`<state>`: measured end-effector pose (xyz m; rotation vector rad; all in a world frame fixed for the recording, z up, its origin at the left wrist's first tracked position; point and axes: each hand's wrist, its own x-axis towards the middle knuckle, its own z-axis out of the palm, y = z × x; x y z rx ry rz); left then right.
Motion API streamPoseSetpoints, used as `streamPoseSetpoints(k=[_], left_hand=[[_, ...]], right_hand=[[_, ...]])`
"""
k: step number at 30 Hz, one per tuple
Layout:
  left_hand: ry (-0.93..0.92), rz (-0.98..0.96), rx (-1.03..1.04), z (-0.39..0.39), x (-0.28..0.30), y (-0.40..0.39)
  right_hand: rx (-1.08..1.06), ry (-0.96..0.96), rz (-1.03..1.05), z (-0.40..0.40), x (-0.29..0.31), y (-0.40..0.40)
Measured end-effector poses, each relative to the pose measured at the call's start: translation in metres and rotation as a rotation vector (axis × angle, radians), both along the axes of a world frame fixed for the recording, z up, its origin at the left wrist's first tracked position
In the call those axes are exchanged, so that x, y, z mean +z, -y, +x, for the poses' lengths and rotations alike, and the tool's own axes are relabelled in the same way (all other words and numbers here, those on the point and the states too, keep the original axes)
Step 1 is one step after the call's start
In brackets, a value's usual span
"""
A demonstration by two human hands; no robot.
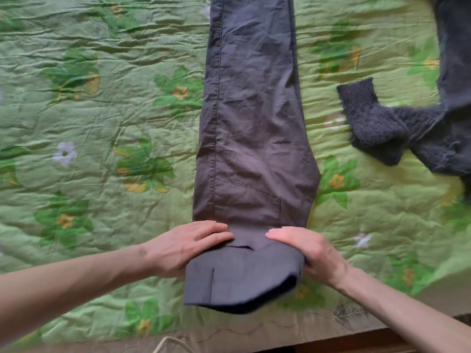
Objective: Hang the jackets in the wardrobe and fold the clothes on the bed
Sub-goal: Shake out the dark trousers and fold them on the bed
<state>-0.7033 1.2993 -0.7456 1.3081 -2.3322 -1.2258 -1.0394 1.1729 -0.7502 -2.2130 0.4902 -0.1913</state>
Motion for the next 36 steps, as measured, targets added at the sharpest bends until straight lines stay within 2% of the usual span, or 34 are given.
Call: streamPoseSetpoints(k=[3, 6, 7, 8, 10, 11, 14, 17, 20, 23, 25, 26, 29, 32, 36], left_hand=[[-0.063, 0.240, 0.407, -0.005, -0.017, -0.019], [-0.218, 0.441, 0.857, -0.025, -0.022, -0.016], [-0.296, 0.436, 0.996, -0.033, -0.017, -0.009], [-0.325, 0.333, 1.084, -0.039, -0.012, 0.000], [-0.273, 0.154, 1.177, -0.050, 0.003, 0.014], [-0.284, 0.127, 1.252, -0.052, 0.002, 0.018], [-0.282, 0.176, 1.408, -0.051, -0.012, 0.028], [-0.194, 0.176, 1.454, -0.055, -0.025, 0.040], [-0.050, 0.123, 1.478, -0.062, -0.023, 0.049], [0.157, 0.051, 1.407, -0.066, -0.018, 0.053], [0.352, -0.090, 1.304, -0.065, -0.017, 0.051], [0.393, -0.183, 1.244, -0.064, -0.018, 0.051], [0.390, -0.467, 0.921, -0.061, -0.020, 0.053], [0.429, -0.471, 0.656, -0.061, -0.025, 0.057], [0.481, -0.381, 0.496, -0.060, -0.035, 0.058]], right_hand=[[-0.430, 0.016, 0.064, 0.009, 0.009, -0.006], [-0.681, 0.009, 0.194, 0.021, 0.011, -0.004], [-0.733, 0.012, 0.225, 0.027, 0.012, -0.004], [-0.784, 0.013, 0.262, 0.033, 0.011, -0.004], [-0.868, 0.018, 0.272, 0.043, 0.008, -0.004], [-0.897, 0.017, 0.239, 0.048, 0.005, -0.003], [-0.984, -0.029, 0.063, 0.058, -0.008, -0.003], [-1.053, -0.191, -0.207, 0.064, -0.019, -0.005], [-1.154, -0.264, -0.249, 0.068, -0.031, -0.010], [-1.192, -0.218, -0.262, 0.071, -0.033, -0.012], [-1.097, -0.147, -0.356, 0.074, -0.026, -0.010], [-1.014, -0.125, -0.423, 0.078, -0.021, -0.007], [-0.674, -0.158, -0.618, 0.092, -0.014, 0.003], [-0.483, -0.281, -0.633, 0.093, -0.029, 0.008], [-0.564, -0.438, -0.625, 0.086, -0.050, 0.009]])
